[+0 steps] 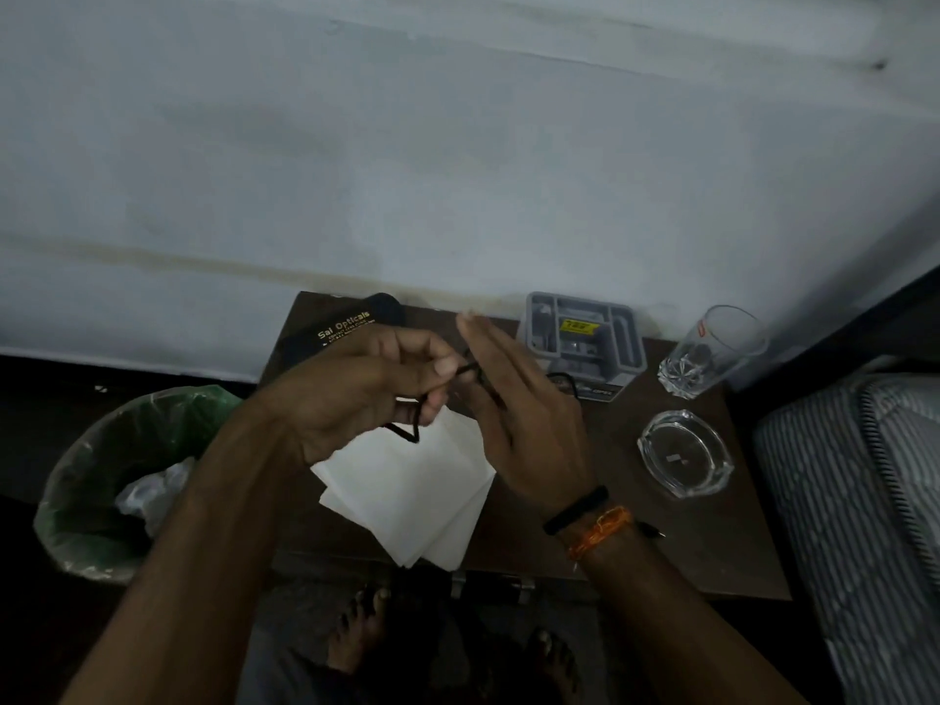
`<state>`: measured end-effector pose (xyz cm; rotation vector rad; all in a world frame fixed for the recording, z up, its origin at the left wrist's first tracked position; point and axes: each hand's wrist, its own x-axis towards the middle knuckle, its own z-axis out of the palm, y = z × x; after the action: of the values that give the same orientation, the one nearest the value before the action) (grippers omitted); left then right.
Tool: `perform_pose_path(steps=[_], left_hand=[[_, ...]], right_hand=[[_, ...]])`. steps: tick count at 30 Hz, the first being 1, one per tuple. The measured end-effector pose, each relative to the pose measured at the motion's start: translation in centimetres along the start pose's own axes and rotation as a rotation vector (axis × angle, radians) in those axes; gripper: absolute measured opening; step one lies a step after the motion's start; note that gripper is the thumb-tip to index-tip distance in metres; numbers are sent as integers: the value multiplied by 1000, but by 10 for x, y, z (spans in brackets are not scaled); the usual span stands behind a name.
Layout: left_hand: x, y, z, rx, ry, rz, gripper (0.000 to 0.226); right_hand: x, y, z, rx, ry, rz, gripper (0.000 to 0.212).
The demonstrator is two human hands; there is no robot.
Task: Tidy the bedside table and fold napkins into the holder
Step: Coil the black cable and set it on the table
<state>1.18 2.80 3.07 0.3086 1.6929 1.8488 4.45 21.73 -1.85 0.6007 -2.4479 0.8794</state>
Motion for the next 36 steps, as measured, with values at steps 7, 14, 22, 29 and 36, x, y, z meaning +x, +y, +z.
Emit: perform_pose_path(steps=[7, 14, 22, 29, 36], left_hand=[[8, -7, 23, 232, -130, 100, 22], [21, -17, 35, 562, -128, 99, 25], [32, -29, 26, 638, 68, 110, 24], [20, -14, 48, 313, -251, 213, 22], [28, -6, 66, -170, -103, 455, 39]], right_hand=[[-6, 29, -23, -121, 172, -13, 47], [0, 45, -44, 53, 345, 243, 24], [-1, 52, -53, 90, 377, 198, 22], [5, 49, -44, 310, 334, 303, 29], [10, 32, -34, 426, -41, 357, 28]])
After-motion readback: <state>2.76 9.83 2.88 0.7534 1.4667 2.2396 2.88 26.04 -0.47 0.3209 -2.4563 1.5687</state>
